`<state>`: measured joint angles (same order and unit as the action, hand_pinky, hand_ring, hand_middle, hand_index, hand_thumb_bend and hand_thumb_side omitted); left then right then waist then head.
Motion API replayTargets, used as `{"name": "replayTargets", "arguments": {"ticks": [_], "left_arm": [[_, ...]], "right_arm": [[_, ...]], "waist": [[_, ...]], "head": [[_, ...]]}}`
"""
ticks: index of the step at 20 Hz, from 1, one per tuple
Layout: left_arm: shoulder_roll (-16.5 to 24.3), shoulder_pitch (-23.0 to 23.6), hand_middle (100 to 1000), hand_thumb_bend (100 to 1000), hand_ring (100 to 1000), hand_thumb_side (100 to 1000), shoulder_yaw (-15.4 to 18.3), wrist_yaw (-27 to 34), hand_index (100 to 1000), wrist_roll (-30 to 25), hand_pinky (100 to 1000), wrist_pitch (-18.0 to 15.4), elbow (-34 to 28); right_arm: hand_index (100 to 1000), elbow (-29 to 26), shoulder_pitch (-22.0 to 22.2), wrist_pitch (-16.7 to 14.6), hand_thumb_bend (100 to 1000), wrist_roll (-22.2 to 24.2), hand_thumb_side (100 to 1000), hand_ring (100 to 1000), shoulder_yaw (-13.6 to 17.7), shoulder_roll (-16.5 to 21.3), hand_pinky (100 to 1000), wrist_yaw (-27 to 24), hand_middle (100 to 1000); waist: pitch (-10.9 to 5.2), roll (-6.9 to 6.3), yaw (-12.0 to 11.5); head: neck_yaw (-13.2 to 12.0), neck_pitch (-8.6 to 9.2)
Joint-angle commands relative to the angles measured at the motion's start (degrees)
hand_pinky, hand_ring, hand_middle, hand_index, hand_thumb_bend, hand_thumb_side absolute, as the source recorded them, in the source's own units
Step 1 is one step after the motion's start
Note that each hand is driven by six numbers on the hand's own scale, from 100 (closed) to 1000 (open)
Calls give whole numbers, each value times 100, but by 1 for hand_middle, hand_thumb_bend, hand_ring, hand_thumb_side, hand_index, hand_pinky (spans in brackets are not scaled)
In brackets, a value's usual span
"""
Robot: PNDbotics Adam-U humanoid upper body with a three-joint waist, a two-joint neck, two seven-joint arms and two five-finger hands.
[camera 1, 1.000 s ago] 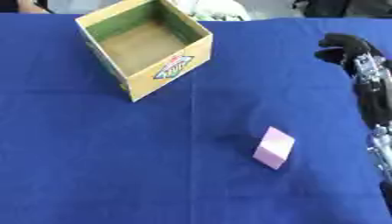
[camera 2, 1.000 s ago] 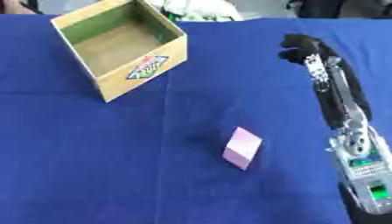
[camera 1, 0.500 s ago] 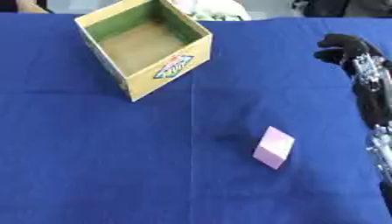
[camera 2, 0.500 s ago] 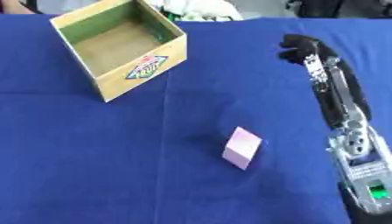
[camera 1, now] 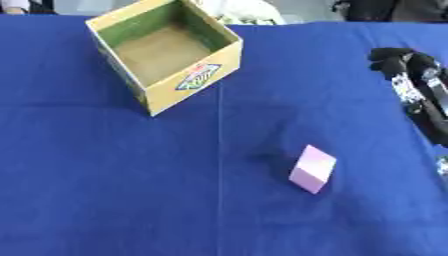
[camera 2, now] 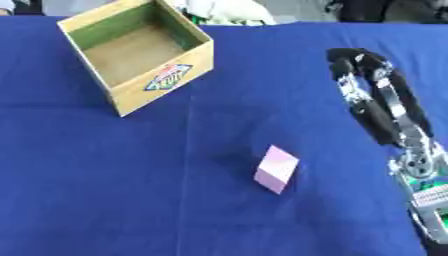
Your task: Pick up objects on the table and place them in the box.
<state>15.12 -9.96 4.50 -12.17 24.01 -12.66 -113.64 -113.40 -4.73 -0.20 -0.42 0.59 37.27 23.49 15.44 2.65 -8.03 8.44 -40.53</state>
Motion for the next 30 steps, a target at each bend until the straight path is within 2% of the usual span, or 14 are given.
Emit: {"name": "replayTargets", "arguments": {"ticks": [1,4,8,10,12,14,17,21,22,25,28,30], "left_arm": [[91,-9,709,508,722,887,41,-14,724,-11,704,14,-95],[97,-9,709,507,722,887,34,-10,724,-20,704,16,-95],[100,-9,709,505,722,887,29,-3,724,-28,704,19,-95],[100,-10,709,505,722,887,26,1,723,-32,704,21,-95],[99,-10,709,505,722,888,21,7,723,-38,704,23,-95],[98,-11,709,504,722,888,18,12,723,-47,704,27,-95],[96,-11,709,504,721,888,17,16,723,-57,704,31,-95],[91,-9,709,502,721,888,13,21,723,-71,704,37,-95],[91,-11,709,501,721,886,13,22,723,-74,704,37,-95],[93,-18,709,500,721,886,9,27,723,-87,704,34,-95],[93,-25,708,496,720,883,7,31,723,-98,704,32,-95],[93,-31,708,496,720,882,3,35,723,-105,704,30,-95]], "right_arm": [[890,-119,43,30,178,250,1000,820,-151,657,839,373,809],[911,-119,82,11,277,603,1000,833,-278,904,842,531,828],[916,-119,51,-77,400,998,1000,847,-370,1028,850,589,840],[917,-119,18,-121,419,1187,956,851,-416,1062,857,545,841],[916,-119,-28,-169,426,1398,863,853,-467,1088,863,447,843],[912,-119,-74,-217,418,1605,746,851,-508,1116,866,365,838],[921,-119,-120,-234,360,1875,637,861,-562,1161,881,301,850],[938,-119,-147,-189,306,2203,557,869,-623,1206,896,335,864],[942,-119,-148,-188,260,2281,496,869,-651,1219,901,348,869],[946,-119,-164,-183,249,2508,471,865,-749,1251,900,383,870],[954,-119,-165,-164,216,2676,410,865,-821,1266,906,441,871],[957,-119,-173,-143,220,2767,410,864,-865,1271,906,464,871]], "waist": [[-110,-1,-8],[-113,-1,-17],[-113,-5,-25],[-115,-6,-28],[-118,-7,-32],[-120,-9,-36],[-119,-9,-41],[-115,-8,-46],[-114,-7,-49],[-116,-9,-59],[-116,-10,-71],[-113,-10,-78]], "head": [[19,-26],[32,-21],[45,-30],[53,-28],[60,-27],[64,-24],[73,-24],[79,-39],[81,-40],[92,-50],[101,-43],[107,-47]]}}
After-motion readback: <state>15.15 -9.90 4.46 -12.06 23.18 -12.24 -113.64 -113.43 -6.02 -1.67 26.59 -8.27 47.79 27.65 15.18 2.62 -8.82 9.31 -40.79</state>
